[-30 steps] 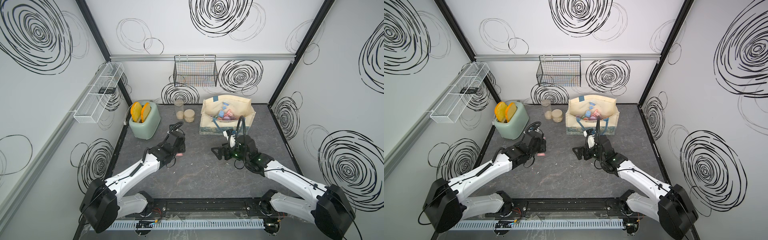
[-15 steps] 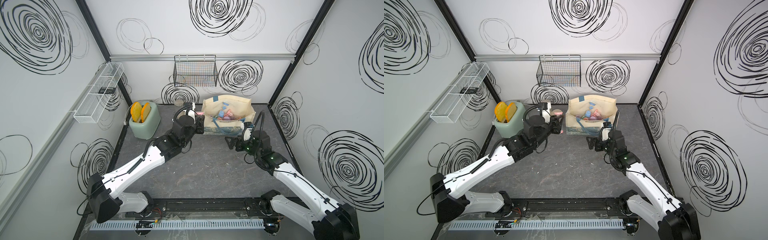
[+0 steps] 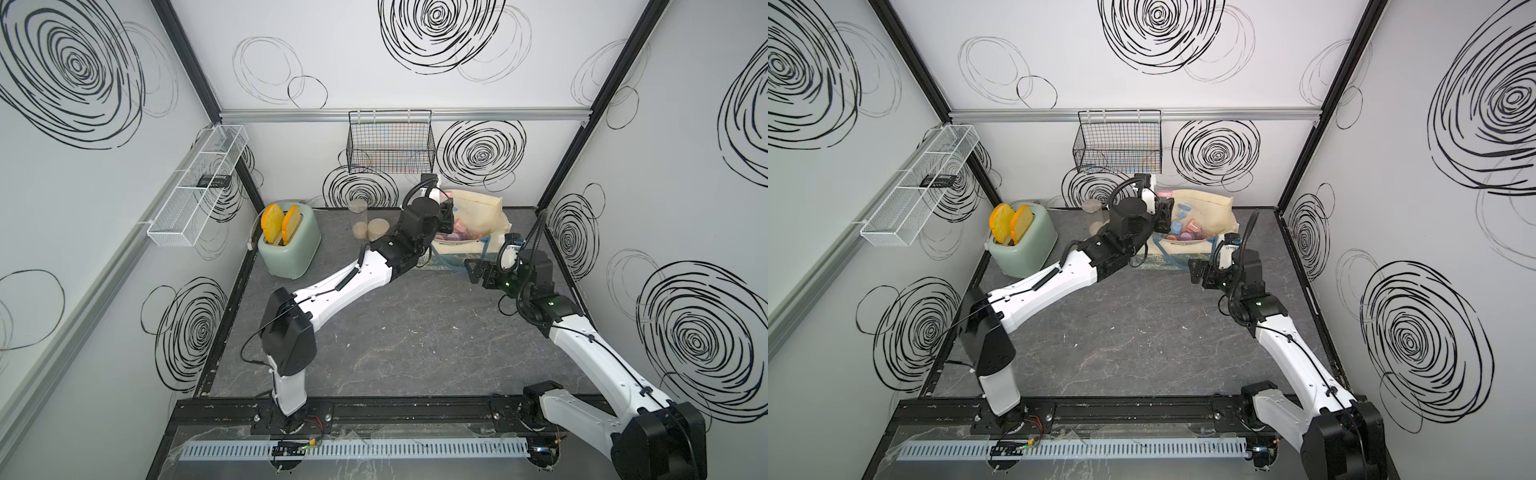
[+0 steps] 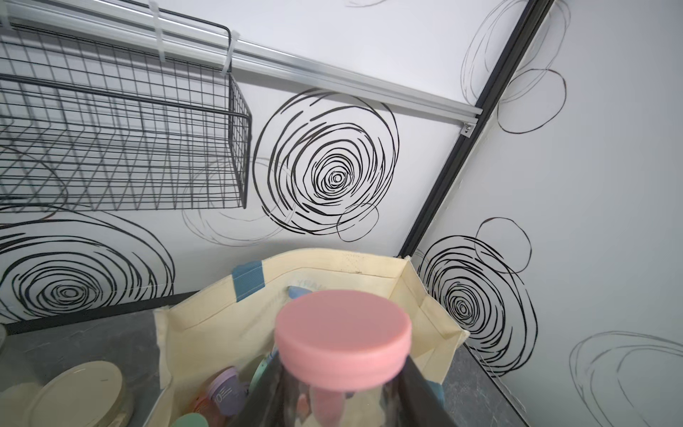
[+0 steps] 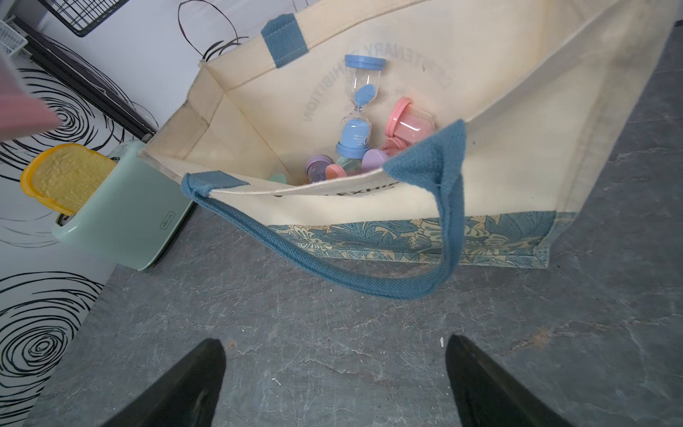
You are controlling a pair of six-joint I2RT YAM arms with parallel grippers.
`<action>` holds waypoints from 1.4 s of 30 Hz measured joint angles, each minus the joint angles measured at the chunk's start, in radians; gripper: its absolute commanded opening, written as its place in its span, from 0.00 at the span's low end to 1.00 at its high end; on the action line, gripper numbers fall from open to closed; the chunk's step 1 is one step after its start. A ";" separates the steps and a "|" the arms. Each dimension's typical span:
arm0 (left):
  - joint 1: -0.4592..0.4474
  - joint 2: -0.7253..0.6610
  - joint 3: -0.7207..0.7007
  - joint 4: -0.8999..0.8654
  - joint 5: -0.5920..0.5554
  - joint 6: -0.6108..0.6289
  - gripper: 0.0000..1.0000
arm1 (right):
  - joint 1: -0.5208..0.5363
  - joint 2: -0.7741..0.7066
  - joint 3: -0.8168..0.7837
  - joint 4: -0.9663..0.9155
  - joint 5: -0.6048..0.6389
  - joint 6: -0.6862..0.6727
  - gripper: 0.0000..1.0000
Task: Put the hourglass into the canvas bag
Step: Place the hourglass in the canvas bag.
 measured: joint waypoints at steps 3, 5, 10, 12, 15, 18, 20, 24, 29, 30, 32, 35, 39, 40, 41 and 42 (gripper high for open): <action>0.001 0.095 0.083 0.002 -0.011 0.019 0.25 | -0.007 0.003 0.000 0.006 -0.008 -0.002 0.97; 0.003 0.146 0.120 0.000 -0.018 0.026 0.25 | -0.009 0.010 0.000 0.011 -0.014 -0.002 0.97; 0.018 0.272 0.206 -0.017 -0.032 0.040 0.26 | -0.010 0.026 0.000 0.034 -0.034 -0.002 0.97; 0.030 0.327 0.253 -0.040 -0.037 0.043 0.26 | -0.010 0.032 -0.002 0.043 -0.042 -0.002 0.97; 0.049 0.399 0.319 -0.078 -0.040 0.045 0.26 | -0.010 0.035 -0.008 0.053 -0.050 -0.002 0.97; 0.068 0.448 0.356 -0.110 -0.040 0.045 0.26 | -0.010 0.043 -0.010 0.058 -0.055 -0.002 0.97; 0.080 0.475 0.374 -0.127 -0.040 0.043 0.27 | -0.010 0.046 -0.011 0.058 -0.056 -0.002 0.97; 0.097 0.514 0.400 -0.160 -0.039 0.039 0.27 | -0.010 0.048 -0.011 0.062 -0.057 -0.002 0.97; 0.108 0.529 0.404 -0.181 -0.035 0.036 0.37 | -0.010 0.049 -0.011 0.064 -0.052 -0.002 0.97; 0.108 0.529 0.406 -0.183 -0.035 0.036 0.40 | -0.010 0.049 -0.011 0.064 -0.051 -0.002 0.97; 0.108 0.529 0.410 -0.183 -0.034 0.037 0.47 | -0.010 0.049 -0.014 0.064 -0.048 -0.002 0.97; 0.108 0.529 0.416 -0.182 -0.034 0.039 0.53 | -0.010 0.049 -0.015 0.064 -0.043 -0.002 0.97; 0.108 0.529 0.416 -0.182 -0.030 0.040 0.64 | -0.011 0.048 -0.014 0.064 -0.033 -0.003 0.97; 0.108 0.529 0.416 -0.182 -0.027 0.040 0.65 | -0.012 0.048 -0.014 0.064 -0.030 -0.004 0.97; 0.108 0.528 0.416 -0.182 -0.023 0.040 0.69 | -0.014 0.048 -0.014 0.064 -0.026 -0.005 0.97; 0.108 0.526 0.416 -0.182 -0.020 0.040 0.72 | -0.016 0.048 -0.014 0.064 -0.025 -0.006 0.97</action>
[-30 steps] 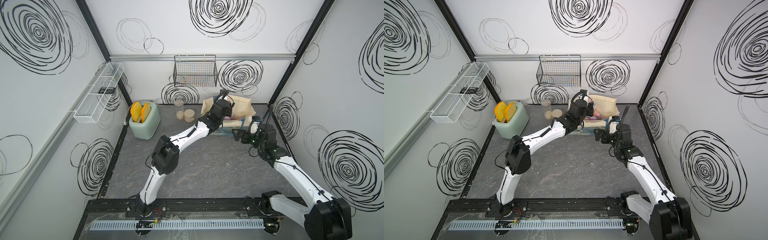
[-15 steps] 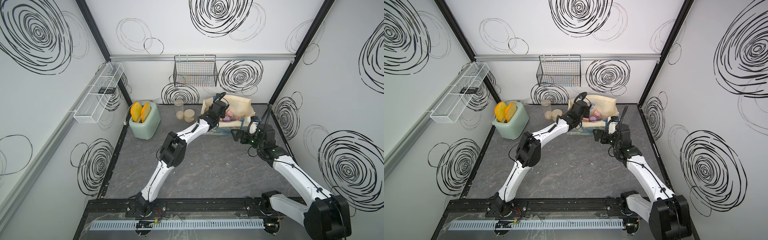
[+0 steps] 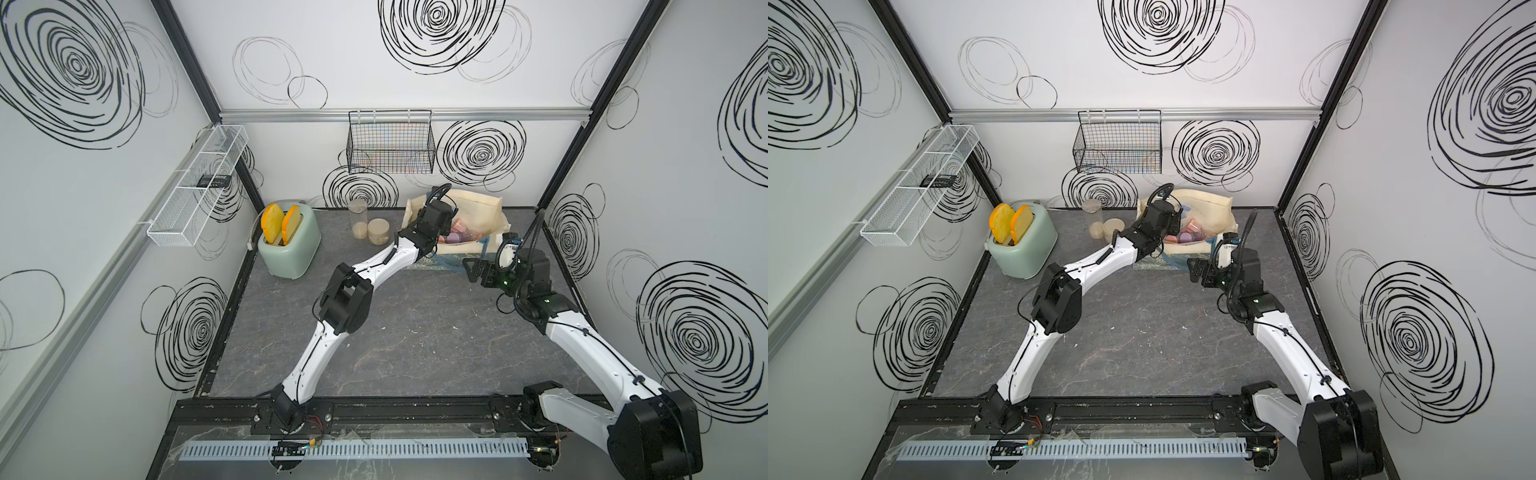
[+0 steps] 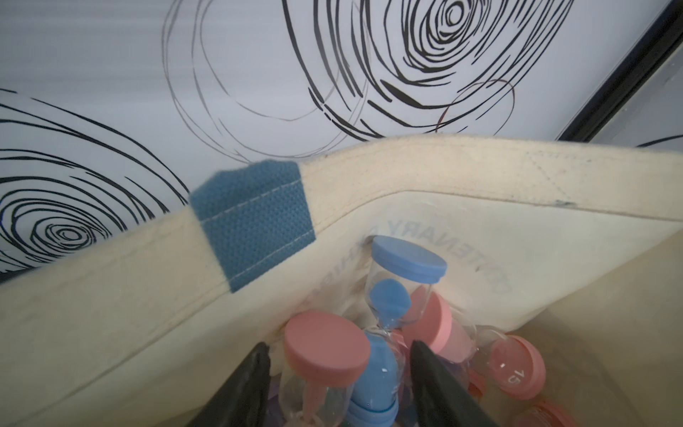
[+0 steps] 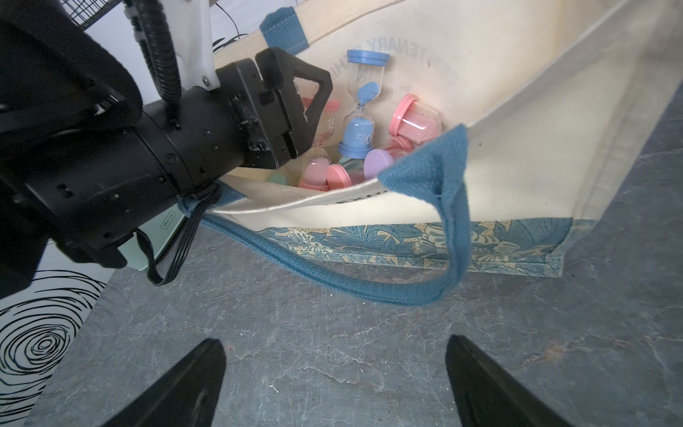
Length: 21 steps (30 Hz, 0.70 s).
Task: Put the hourglass into the canvas bag
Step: Place the hourglass in the canvas bag.
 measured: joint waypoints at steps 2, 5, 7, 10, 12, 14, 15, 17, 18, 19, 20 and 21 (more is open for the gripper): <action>0.000 -0.009 0.000 -0.001 0.008 0.001 0.77 | -0.007 -0.002 0.000 0.000 0.006 0.000 0.97; 0.000 -0.042 0.000 -0.007 0.021 0.004 0.86 | -0.016 -0.011 0.000 0.000 0.018 0.000 0.97; 0.000 -0.083 -0.001 -0.020 0.027 0.013 0.93 | -0.023 -0.017 0.000 0.000 0.027 0.000 0.97; -0.001 -0.190 -0.033 -0.026 0.034 0.026 1.00 | -0.033 -0.023 0.000 0.000 0.048 -0.001 0.97; -0.001 -0.286 -0.079 -0.021 0.038 0.034 0.96 | -0.043 -0.026 0.000 -0.001 0.074 -0.001 0.97; -0.001 -0.409 -0.148 -0.010 0.037 0.043 0.96 | -0.062 -0.029 0.000 -0.003 0.105 -0.001 0.97; 0.000 -0.470 -0.192 0.001 0.033 0.047 0.96 | -0.072 -0.030 0.000 -0.005 0.118 -0.001 0.97; 0.002 -0.614 -0.309 0.027 0.019 0.051 0.96 | -0.102 -0.037 0.000 -0.008 0.158 0.000 0.97; 0.006 -0.679 -0.370 0.043 0.013 0.052 0.96 | -0.116 -0.041 0.000 -0.008 0.180 0.000 0.97; 0.014 -0.751 -0.440 0.056 0.001 0.051 0.96 | -0.133 -0.049 -0.003 -0.006 0.205 0.000 0.97; 0.027 -0.822 -0.518 0.074 -0.009 0.045 0.96 | -0.153 -0.061 -0.010 -0.002 0.233 0.000 0.97; 0.044 -0.887 -0.591 0.084 -0.021 0.038 0.96 | -0.173 -0.073 -0.023 0.007 0.259 0.000 0.97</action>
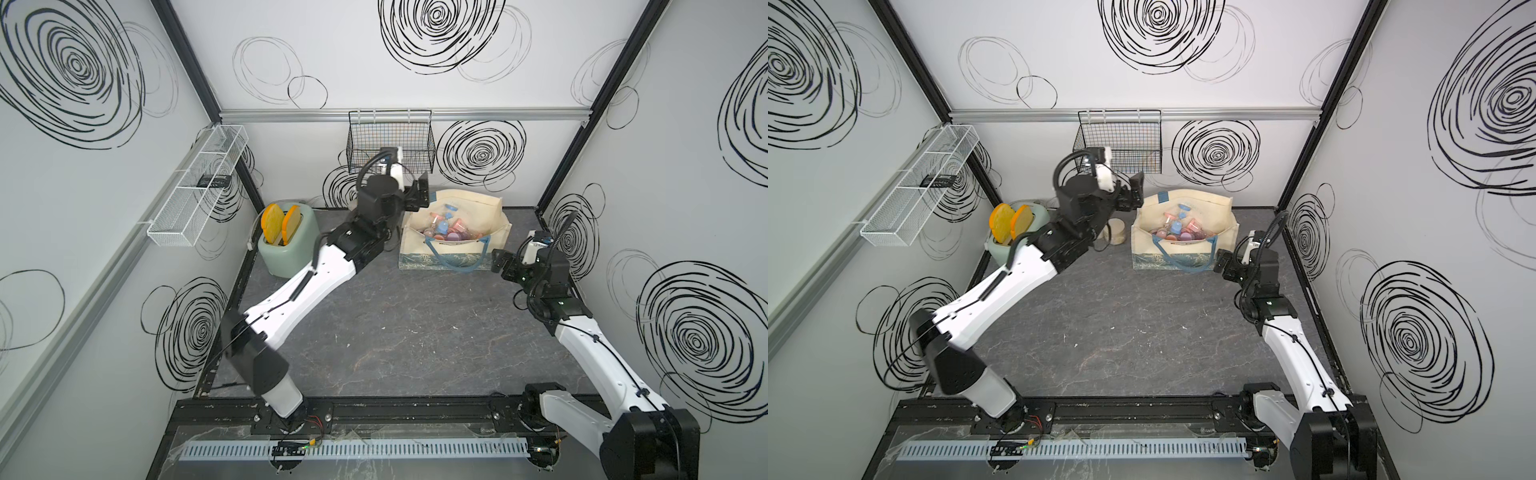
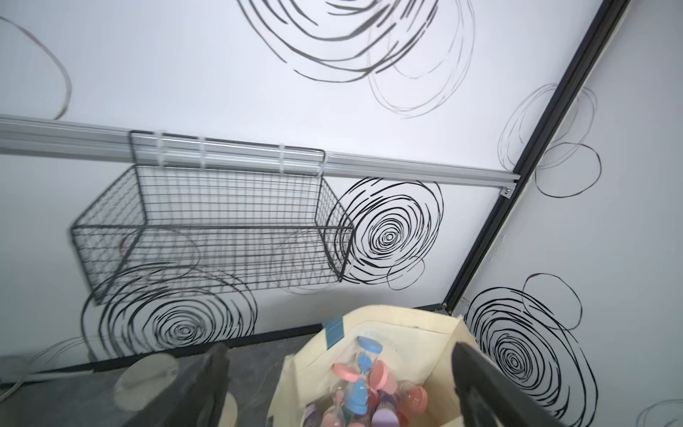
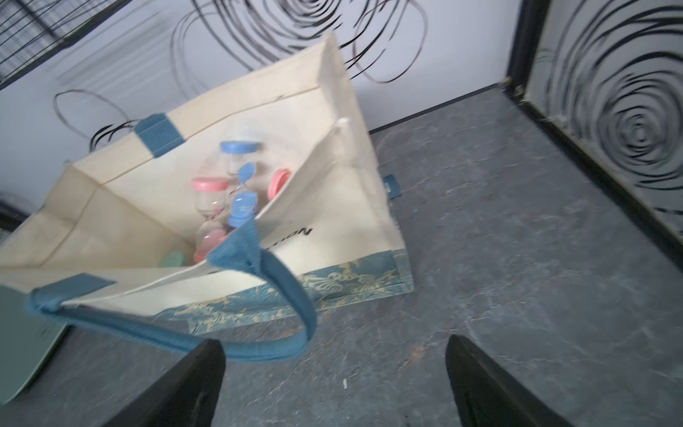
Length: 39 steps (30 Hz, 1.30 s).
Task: Put the hourglass into the canvas bag
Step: Place the hourglass in the canvas bag, then reset both arms
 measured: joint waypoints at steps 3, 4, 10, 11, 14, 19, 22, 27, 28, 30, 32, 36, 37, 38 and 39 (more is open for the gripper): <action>0.086 -0.192 -0.246 0.029 -0.046 -0.037 0.96 | -0.073 -0.038 -0.067 0.051 0.060 0.005 0.97; 0.123 -0.250 -0.333 0.037 -0.066 -0.050 0.96 | -0.099 -0.045 -0.099 0.078 0.074 0.006 0.97; 0.325 -0.429 -0.770 0.085 -0.169 -0.098 0.96 | -0.168 0.047 -0.224 0.212 0.127 -0.005 0.97; 0.347 -0.432 -0.823 0.096 -0.183 -0.096 0.96 | -0.168 0.071 -0.232 0.235 0.128 -0.013 0.97; 0.413 -0.421 -0.980 0.161 -0.222 -0.076 0.96 | -0.168 0.166 -0.254 0.335 0.129 -0.040 0.97; 0.470 -0.336 -1.162 0.397 -0.253 -0.010 0.96 | -0.169 0.304 -0.321 0.549 0.096 -0.093 0.97; 0.475 -0.277 -1.257 0.587 -0.237 0.045 0.96 | -0.169 0.351 -0.367 0.669 0.053 -0.125 0.97; 0.477 -0.231 -1.435 0.938 -0.145 0.145 0.96 | -0.163 0.414 -0.365 0.801 -0.035 -0.192 0.97; 0.483 -0.219 -1.447 0.999 -0.122 0.156 0.96 | -0.151 0.421 -0.368 0.830 -0.044 -0.211 0.97; 0.513 -0.176 -1.456 1.118 -0.066 0.166 0.96 | -0.116 0.438 -0.396 0.928 -0.059 -0.252 0.97; 0.554 -0.122 -1.473 1.244 0.005 0.169 0.96 | -0.085 0.473 -0.434 1.025 -0.072 -0.288 0.97; 0.595 -0.040 -1.499 1.355 0.099 0.171 0.96 | -0.075 0.495 -0.437 1.031 -0.073 -0.309 0.97; 0.598 -0.042 -1.490 1.340 0.115 0.171 0.96 | -0.075 0.494 -0.438 1.044 -0.072 -0.313 0.97; 0.594 -0.044 -1.474 1.329 0.121 0.174 0.96 | -0.075 0.492 -0.437 1.051 -0.070 -0.315 0.97; 0.587 -0.043 -1.461 1.333 0.120 0.177 0.96 | -0.076 0.491 -0.435 1.049 -0.070 -0.316 0.97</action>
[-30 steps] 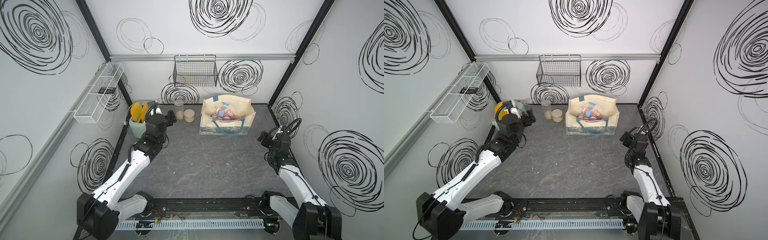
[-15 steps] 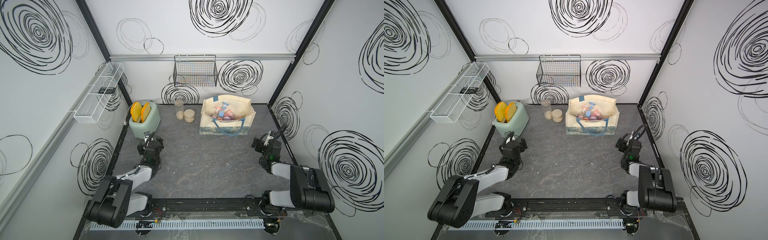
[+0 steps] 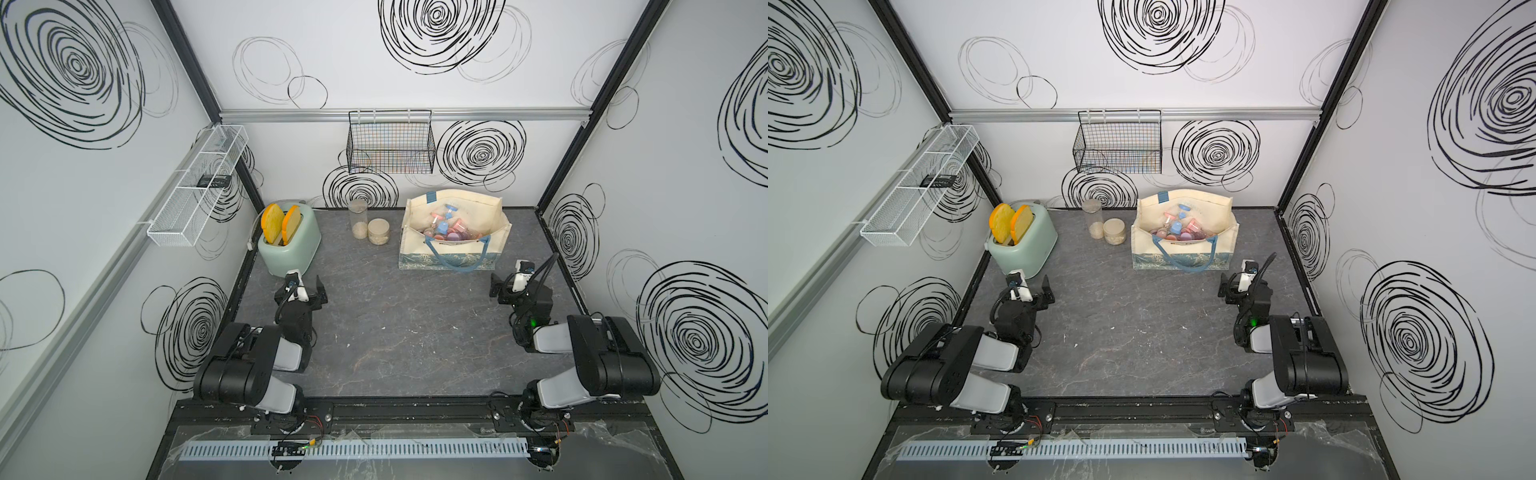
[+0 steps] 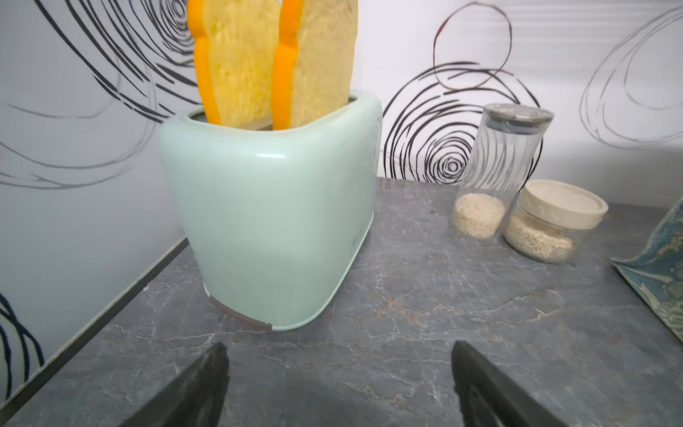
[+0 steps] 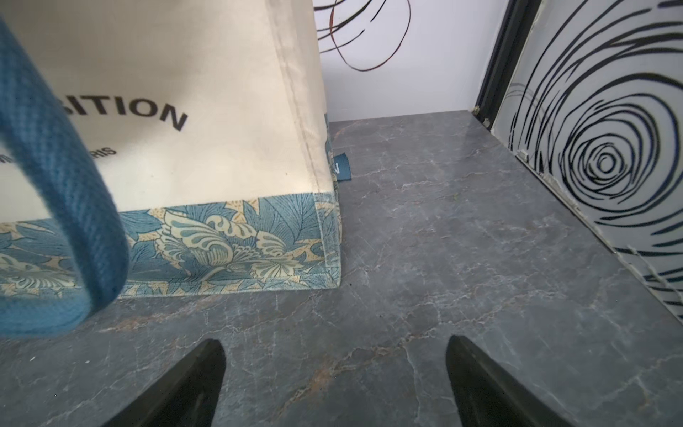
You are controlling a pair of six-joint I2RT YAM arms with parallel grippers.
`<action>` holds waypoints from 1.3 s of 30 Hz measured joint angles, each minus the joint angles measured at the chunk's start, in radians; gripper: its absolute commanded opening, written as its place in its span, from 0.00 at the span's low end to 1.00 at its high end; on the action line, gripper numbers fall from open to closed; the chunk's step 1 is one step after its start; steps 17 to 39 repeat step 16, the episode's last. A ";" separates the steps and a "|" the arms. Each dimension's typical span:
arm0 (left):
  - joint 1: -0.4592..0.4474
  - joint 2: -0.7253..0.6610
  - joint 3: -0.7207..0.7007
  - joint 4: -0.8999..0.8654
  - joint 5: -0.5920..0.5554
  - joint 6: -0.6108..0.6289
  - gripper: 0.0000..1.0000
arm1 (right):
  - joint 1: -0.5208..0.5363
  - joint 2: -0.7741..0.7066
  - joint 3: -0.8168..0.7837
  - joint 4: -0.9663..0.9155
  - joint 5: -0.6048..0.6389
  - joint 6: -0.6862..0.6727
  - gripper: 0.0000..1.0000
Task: Put the hourglass into the canvas bag
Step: Reset both arms
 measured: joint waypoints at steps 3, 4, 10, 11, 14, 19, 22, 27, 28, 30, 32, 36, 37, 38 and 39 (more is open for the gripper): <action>-0.011 0.000 0.015 0.021 0.002 0.002 0.96 | -0.003 -0.003 0.005 0.001 -0.008 0.000 0.97; -0.011 0.000 0.015 0.023 0.002 0.003 0.96 | -0.003 -0.003 0.006 0.001 -0.008 0.000 0.97; -0.013 0.000 0.015 0.023 0.002 0.008 0.96 | -0.003 -0.003 0.010 0.001 -0.010 0.000 0.97; -0.013 0.000 0.015 0.023 0.002 0.009 0.96 | -0.003 -0.003 0.010 0.001 -0.009 0.000 0.97; -0.015 0.000 0.015 0.022 0.002 0.012 0.96 | -0.003 -0.003 0.010 0.000 -0.010 0.000 0.97; -0.016 0.000 0.015 0.022 0.002 0.012 0.96 | -0.003 -0.002 0.011 0.000 -0.010 0.000 0.97; -0.016 0.000 0.015 0.022 0.002 0.012 0.96 | -0.003 -0.002 0.011 0.000 -0.010 0.000 0.97; -0.016 0.000 0.015 0.022 0.002 0.012 0.96 | -0.003 -0.002 0.011 0.000 -0.010 0.000 0.97; -0.016 0.000 0.015 0.022 0.002 0.012 0.96 | -0.003 -0.002 0.011 0.000 -0.010 0.000 0.97; -0.016 0.000 0.015 0.022 0.002 0.012 0.96 | -0.003 -0.002 0.011 0.000 -0.010 0.000 0.97; -0.016 0.000 0.015 0.022 0.002 0.012 0.96 | -0.003 -0.002 0.011 0.000 -0.010 0.000 0.97; -0.016 0.000 0.015 0.022 0.002 0.012 0.96 | -0.003 -0.002 0.011 0.000 -0.010 0.000 0.97; -0.016 0.000 0.015 0.022 0.002 0.012 0.96 | -0.003 -0.002 0.011 0.000 -0.010 0.000 0.97; -0.016 0.000 0.015 0.022 0.002 0.012 0.96 | -0.003 -0.002 0.011 0.000 -0.010 0.000 0.97; -0.016 0.000 0.015 0.022 0.002 0.012 0.96 | -0.003 -0.002 0.011 0.000 -0.010 0.000 0.97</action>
